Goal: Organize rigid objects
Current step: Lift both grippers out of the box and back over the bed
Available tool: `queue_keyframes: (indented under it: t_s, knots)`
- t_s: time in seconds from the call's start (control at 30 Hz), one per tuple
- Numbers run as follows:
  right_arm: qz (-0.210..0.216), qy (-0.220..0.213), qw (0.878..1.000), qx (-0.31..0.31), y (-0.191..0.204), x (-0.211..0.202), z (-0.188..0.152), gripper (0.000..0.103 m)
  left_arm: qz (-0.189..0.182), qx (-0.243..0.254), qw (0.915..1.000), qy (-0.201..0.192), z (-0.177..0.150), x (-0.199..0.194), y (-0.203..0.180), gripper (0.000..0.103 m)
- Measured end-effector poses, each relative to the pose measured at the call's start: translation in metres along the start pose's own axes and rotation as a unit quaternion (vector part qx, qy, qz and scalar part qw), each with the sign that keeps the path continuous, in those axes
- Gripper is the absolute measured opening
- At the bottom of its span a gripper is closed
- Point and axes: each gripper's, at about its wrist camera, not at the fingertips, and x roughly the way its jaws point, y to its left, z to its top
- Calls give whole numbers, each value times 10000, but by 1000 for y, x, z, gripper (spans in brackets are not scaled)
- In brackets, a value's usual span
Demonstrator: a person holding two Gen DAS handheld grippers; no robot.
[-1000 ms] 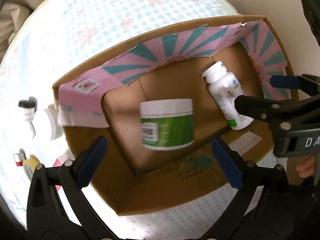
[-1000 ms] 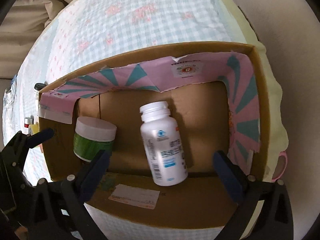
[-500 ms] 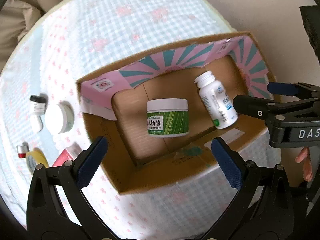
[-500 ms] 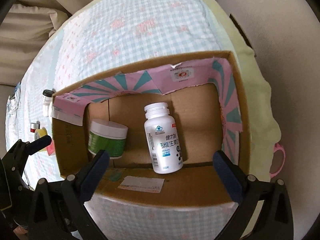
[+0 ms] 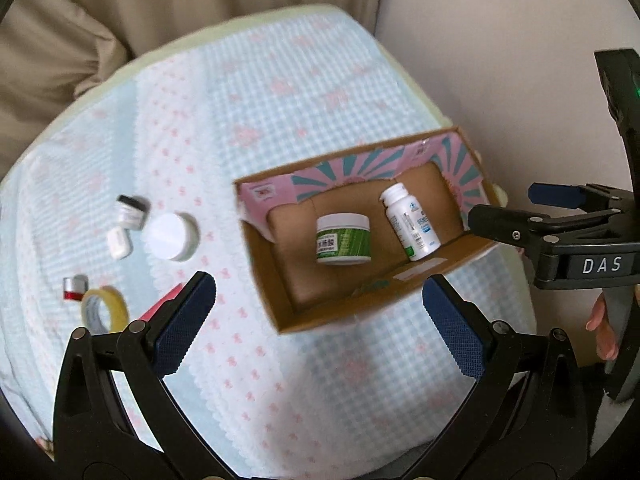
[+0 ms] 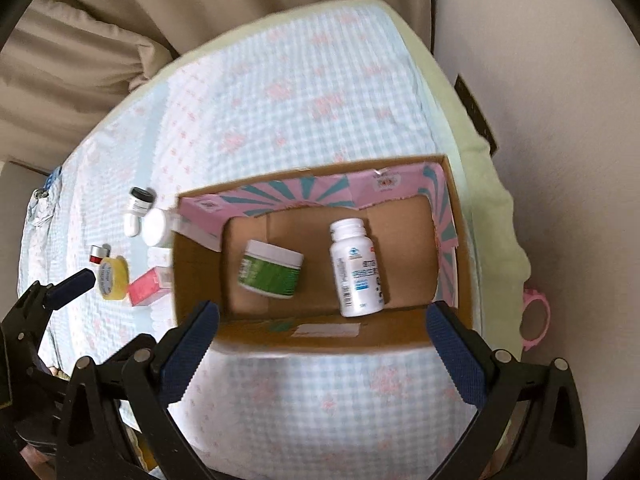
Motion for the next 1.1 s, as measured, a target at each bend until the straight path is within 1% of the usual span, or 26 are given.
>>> queue_keyframes:
  t_s: [0.1,0.2,0.27,0.43,0.5,0.57,0.73,0.8,0.87,0.93,1.03,1.1]
  knots:
    - [-163,-153,9997,-129,20,-20,-9,103,-17,-67,9998,-163,-15,-31,19,103]
    - [-303,-270,9989,-242,45,-40,-22,103,-37,-172,9991,-392,-37,-63,49,103]
    - [-349,-386,9982,-309,66,-53,-33,103,13,-255,9985,-489,-50,-80,69,103]
    - [-281,-756,9956,-468,124,-74,-60,103,120,-536,9966,-617,-84,-117,138,103]
    - [-250,-836,9949,-503,147,-77,-68,103,201,-618,9959,-632,-93,-125,162,103]
    - [-225,-845,9948,-520,172,-74,-74,103,256,-742,9947,-660,-105,-134,196,103]
    - [-232,-691,9964,-435,234,-51,-82,103,363,-985,9918,-729,-128,-144,277,103]
    - [-218,-632,9972,-332,252,-42,-83,103,387,-1031,9913,-722,-133,-143,303,103]
    - [-234,-620,9977,-124,270,-32,-83,103,381,-1095,9912,-632,-139,-140,337,103]
    - [-337,-651,9971,209,285,-22,-83,103,361,-1152,9913,-517,-142,-135,364,103]
    - [-308,-623,9957,620,304,-8,-83,103,350,-1181,9917,-373,-143,-125,402,103]
    - [-324,-581,9939,876,316,2,-82,103,362,-1189,9918,-299,-139,-115,416,103]
